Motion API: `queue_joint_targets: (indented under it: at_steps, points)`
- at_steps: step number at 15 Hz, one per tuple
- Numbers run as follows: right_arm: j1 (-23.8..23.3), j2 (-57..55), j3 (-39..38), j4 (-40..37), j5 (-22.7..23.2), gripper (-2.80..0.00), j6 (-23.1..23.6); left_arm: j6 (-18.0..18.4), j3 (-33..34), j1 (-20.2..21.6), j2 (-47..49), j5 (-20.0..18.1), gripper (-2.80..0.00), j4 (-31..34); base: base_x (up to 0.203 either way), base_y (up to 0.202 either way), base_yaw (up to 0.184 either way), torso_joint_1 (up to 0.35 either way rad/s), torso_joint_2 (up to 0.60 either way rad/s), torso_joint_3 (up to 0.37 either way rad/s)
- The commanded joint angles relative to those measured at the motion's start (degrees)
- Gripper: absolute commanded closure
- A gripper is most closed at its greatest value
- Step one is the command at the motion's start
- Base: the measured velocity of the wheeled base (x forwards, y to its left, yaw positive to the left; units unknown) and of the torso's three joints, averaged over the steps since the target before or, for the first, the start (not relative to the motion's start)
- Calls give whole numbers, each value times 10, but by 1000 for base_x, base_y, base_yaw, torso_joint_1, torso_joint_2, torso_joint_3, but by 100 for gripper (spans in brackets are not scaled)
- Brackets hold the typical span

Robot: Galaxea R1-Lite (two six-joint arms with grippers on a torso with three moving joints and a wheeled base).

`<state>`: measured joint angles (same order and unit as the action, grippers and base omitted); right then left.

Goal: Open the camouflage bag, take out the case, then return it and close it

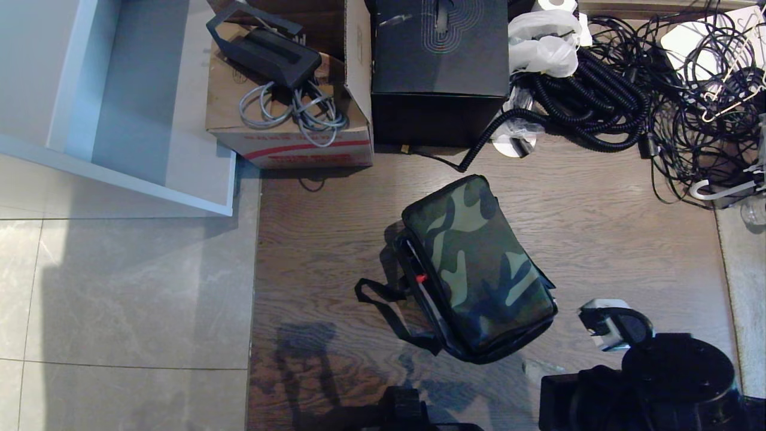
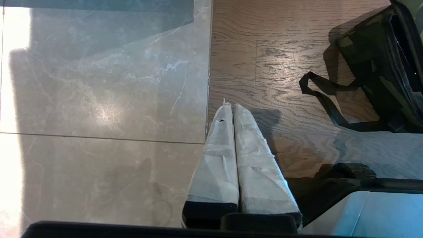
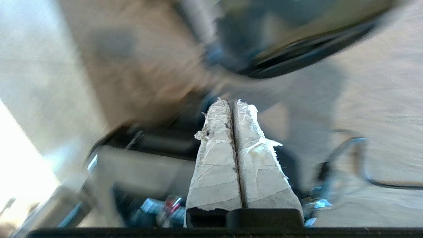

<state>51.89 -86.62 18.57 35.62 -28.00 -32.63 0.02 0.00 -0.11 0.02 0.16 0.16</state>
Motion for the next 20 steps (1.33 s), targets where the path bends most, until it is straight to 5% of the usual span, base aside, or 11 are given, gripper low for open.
queue_joint_targets:
  at_steps: [1,4,7,12,16,20]
  points:
    - [-44,60,-14,-48,-41,0,0,0,0,0,0,0,0,0,0,0,0,0,0,0]
    - [-107,201,-13,-190,-14,0,26,0,0,0,0,0,0,0,0,0,0,0,0,0]
    - [-264,369,-9,-329,63,0,109,0,0,0,0,0,0,0,0,0,0,0,0,0]
    - [-449,654,-51,-474,181,0,262,0,0,0,0,0,0,0,0,0,0,0,0,0]
    - [-503,806,-136,-428,262,0,365,0,0,-1,0,0,0,0,0,0,0,0,0,0]
    - [-511,866,-192,-346,286,0,366,0,0,0,0,0,0,0,0,0,0,0,0,0]
